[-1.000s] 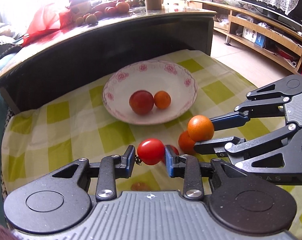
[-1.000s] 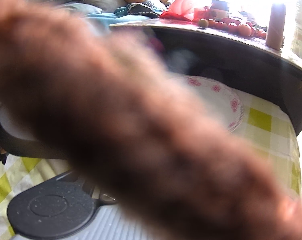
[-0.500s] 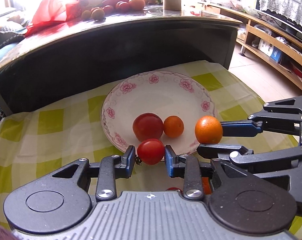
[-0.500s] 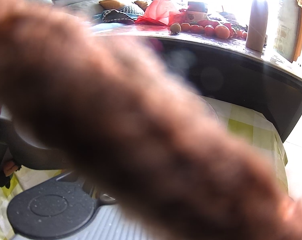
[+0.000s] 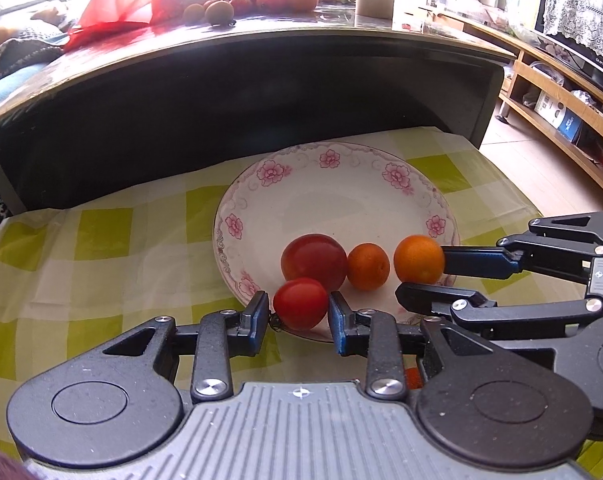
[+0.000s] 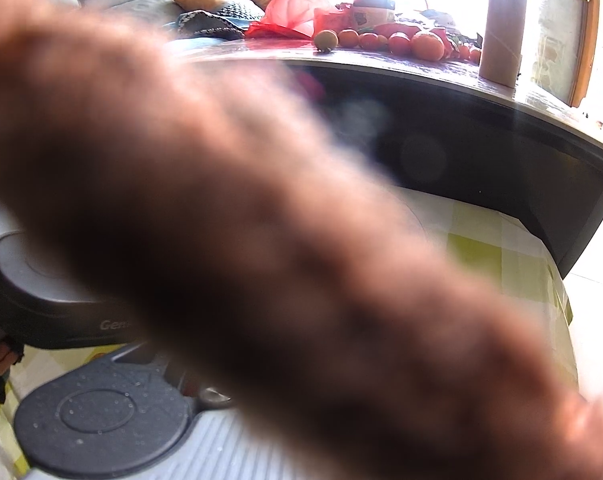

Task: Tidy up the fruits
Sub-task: 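Carry both fruits into the plate and open both grippers, then pull both grippers back from the plate toward the remaining fruit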

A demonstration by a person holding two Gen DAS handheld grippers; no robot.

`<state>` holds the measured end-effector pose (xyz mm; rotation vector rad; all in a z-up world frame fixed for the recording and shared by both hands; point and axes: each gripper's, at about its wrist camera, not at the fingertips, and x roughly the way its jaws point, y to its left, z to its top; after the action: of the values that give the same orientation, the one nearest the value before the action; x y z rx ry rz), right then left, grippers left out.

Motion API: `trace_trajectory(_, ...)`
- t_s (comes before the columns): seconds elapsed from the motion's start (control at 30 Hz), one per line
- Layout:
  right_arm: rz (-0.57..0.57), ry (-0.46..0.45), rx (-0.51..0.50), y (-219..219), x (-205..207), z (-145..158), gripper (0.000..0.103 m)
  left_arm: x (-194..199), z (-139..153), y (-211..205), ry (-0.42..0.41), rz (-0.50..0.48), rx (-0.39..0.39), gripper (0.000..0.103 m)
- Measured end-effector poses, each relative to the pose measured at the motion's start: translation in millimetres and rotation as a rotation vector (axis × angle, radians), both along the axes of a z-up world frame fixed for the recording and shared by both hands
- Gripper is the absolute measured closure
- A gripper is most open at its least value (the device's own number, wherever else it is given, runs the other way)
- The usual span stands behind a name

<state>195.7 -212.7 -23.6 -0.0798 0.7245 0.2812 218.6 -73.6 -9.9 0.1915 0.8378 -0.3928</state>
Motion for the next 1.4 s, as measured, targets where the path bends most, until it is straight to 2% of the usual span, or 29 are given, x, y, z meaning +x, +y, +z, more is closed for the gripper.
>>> trace_trajectory(0.23, -0.028, -0.012, -0.006, -3, 0, 1, 0.059, 0, 4, 1, -0.002, -0.001, -0.019, 0.059)
trace_trajectory(0.53, -0.056, -0.038, 0.0, -13, -4, 7, 0.057, -5, 12, 0, -0.043, -0.007, -0.019, 0.054)
trace_trajectory(0.9, -0.082, -0.053, 0.006, -20, -13, 12, 0.057, -3, 28, 26, -0.082, 0.09, -0.04, 0.054)
trace_trajectory(1.03, -0.071, -0.045, 0.0, -20, -16, 10, 0.057, -4, 29, 34, -0.077, 0.109, -0.046, 0.054)
trace_trajectory(1.4, 0.009, -0.007, 0.008, -12, -38, 2, 0.057, -20, 23, 37, -0.058, 0.055, -0.009, 0.054)
